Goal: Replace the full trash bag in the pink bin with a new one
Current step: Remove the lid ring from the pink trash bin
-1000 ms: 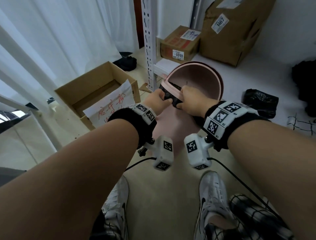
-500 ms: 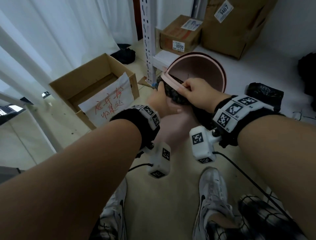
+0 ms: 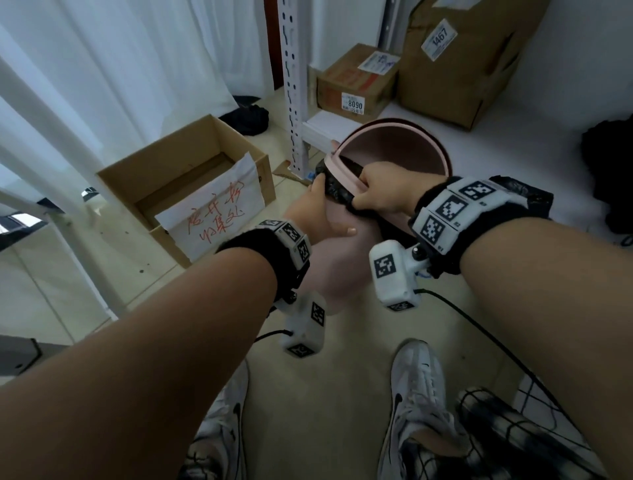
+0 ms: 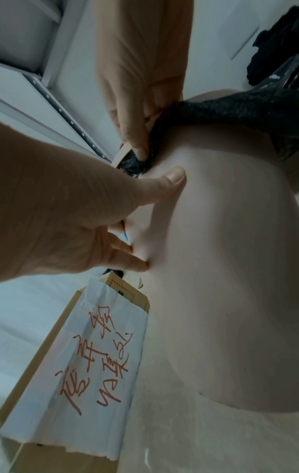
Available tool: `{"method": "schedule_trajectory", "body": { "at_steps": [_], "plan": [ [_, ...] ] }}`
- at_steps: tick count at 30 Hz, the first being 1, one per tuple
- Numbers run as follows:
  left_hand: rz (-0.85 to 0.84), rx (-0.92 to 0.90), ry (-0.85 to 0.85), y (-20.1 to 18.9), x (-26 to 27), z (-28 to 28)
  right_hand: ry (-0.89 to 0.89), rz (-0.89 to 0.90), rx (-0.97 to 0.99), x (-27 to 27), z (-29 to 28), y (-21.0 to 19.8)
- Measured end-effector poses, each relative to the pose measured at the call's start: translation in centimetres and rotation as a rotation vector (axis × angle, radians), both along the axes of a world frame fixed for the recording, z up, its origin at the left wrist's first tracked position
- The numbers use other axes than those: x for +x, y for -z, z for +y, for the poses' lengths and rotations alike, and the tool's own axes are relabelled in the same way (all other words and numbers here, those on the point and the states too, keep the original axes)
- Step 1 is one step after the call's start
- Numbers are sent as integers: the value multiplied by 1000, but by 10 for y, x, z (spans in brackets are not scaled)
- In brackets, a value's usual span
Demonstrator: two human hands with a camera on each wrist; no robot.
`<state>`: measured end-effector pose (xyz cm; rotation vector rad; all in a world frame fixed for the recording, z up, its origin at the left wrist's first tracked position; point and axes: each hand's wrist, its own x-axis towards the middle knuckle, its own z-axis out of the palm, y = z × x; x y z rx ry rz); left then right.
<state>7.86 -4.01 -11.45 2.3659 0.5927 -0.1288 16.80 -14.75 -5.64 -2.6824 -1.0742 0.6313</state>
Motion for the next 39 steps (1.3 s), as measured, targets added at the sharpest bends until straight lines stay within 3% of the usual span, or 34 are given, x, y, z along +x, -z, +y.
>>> {"method": "schedule_trajectory", "body": {
  "at_steps": [11,17,23,26,33,39],
  "plan": [
    [-25,-31,-39,-1,-2,-1,-21,-54,32,-1,2,9],
    [-41,-6,-40,3,-3,1,-114,-346,104,-19,-9,22],
    [-66,-4,-17,-5,-4,-4,-154,-426,30,-26,-12,15],
    [-83,-5,-11,-3,-6,-5,-183,-399,6,-25,-16,9],
    [-113,-35,6,1,-6,0,-239,-231,192,-12,-30,10],
    [-116,-15,6,3,-8,-2,-179,-114,250,-14,-26,22]
  ]
}}
